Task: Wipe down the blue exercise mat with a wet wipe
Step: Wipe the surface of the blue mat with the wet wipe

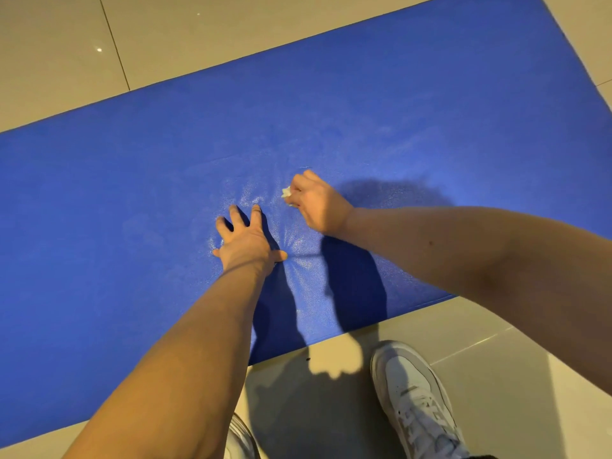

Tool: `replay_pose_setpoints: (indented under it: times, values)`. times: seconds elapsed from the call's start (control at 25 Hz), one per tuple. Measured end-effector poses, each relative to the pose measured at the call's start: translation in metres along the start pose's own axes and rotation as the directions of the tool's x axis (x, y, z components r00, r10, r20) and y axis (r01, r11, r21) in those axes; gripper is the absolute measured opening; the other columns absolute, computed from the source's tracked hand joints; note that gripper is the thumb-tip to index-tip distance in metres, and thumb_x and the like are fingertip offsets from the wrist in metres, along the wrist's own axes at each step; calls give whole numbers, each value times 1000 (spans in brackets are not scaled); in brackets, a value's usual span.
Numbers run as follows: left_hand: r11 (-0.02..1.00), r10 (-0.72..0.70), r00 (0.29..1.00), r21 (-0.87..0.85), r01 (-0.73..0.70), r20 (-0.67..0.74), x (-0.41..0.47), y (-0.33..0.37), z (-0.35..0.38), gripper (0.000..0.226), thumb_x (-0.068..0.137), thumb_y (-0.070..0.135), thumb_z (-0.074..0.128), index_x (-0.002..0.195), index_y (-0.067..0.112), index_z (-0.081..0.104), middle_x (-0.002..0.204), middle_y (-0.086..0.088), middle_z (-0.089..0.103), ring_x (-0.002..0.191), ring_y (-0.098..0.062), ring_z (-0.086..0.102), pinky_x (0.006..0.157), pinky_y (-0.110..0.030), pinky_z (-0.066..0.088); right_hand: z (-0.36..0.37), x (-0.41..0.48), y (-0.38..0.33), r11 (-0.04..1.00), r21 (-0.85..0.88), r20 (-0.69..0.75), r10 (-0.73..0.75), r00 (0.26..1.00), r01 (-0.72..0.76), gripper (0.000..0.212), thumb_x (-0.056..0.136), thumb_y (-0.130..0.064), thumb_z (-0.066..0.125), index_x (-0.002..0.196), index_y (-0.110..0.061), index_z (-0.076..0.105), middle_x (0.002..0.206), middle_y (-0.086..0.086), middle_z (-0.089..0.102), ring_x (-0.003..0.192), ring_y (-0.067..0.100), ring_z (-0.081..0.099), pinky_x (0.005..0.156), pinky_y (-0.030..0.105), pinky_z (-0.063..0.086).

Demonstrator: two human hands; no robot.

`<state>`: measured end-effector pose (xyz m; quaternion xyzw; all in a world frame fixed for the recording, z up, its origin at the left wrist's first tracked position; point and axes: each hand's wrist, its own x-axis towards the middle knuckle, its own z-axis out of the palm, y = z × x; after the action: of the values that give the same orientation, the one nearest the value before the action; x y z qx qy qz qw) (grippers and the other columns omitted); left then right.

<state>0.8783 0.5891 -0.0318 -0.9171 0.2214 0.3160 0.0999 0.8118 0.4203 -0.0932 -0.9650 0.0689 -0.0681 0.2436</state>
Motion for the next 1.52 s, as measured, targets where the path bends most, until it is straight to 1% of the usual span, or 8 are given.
replay_pose_setpoints:
  times: [0.12, 0.28, 0.36, 0.72, 1.0, 1.2, 1.32, 1.52]
  values:
    - [1000, -8, 1000, 9, 8, 0, -1, 0, -1, 119, 75, 58, 81, 158, 39, -2, 166, 1, -15, 151, -36, -6, 99, -58, 49, -22, 7, 38, 994, -79, -170, 63, 983, -77, 10, 84, 6, 66, 77, -2, 68, 82, 15, 53, 75, 32, 48, 62, 41, 46]
    - [1000, -4, 1000, 26, 4, -4, -1, 1, 0, 120, 74, 61, 79, 159, 39, -4, 166, 0, -15, 152, -36, -6, 100, -58, 49, -46, 13, 59, 902, 30, -147, 429, 891, -430, 10, 91, -1, 55, 97, 1, 64, 105, 18, 53, 104, 36, 55, 93, 42, 48]
    - [1000, -4, 1000, 28, 5, -8, 0, 0, 0, 121, 74, 62, 79, 159, 38, -4, 166, 0, -15, 152, -36, -6, 100, -58, 48, -40, 18, 50, 871, 97, -154, 491, 857, -482, 13, 93, -2, 51, 97, 6, 61, 107, 19, 52, 108, 35, 53, 96, 39, 45]
    - [1000, 7, 1000, 14, -7, -22, -2, -2, 0, 117, 76, 62, 78, 159, 38, -1, 166, -1, -12, 152, -36, -5, 102, -59, 46, -10, 37, -26, 988, 32, 62, 151, 987, -153, 22, 95, 0, 50, 104, -5, 69, 105, 13, 58, 100, 29, 50, 86, 39, 45]
    - [998, 18, 1000, 53, -18, 13, 2, 0, -17, 95, 78, 71, 69, 151, 34, 22, 154, -5, 15, 141, -35, 17, 82, -48, 55, -56, 34, 70, 854, 43, -111, 520, 847, -518, 24, 89, 0, 45, 104, 2, 64, 112, 19, 51, 103, 36, 50, 88, 42, 44]
    - [1000, 9, 989, 25, -5, -145, 29, 7, -37, 70, 91, 64, 58, 139, 14, 45, 144, -10, 35, 135, -31, 31, 90, -48, 50, -30, 39, 34, 853, 112, -139, 521, 842, -509, 17, 89, 4, 47, 95, 5, 63, 102, 20, 54, 94, 33, 50, 82, 37, 42]
    - [999, 48, 978, 12, -46, -204, 56, 6, -51, 91, 79, 60, 76, 146, 14, 35, 152, -11, 24, 142, -34, 22, 103, -54, 43, -13, 42, 1, 926, 78, -46, 375, 926, -370, 18, 86, 9, 50, 91, 2, 66, 99, 18, 56, 90, 34, 52, 75, 35, 41]
    - [998, 13, 998, 59, -17, 57, 81, 8, -70, 135, 69, 62, 83, 158, 38, -15, 165, -5, -20, 151, -42, -10, 109, -66, 35, -9, 46, -27, 981, 103, 121, 149, 981, -162, 16, 97, -5, 50, 100, -3, 65, 98, 13, 56, 90, 28, 52, 78, 36, 43]
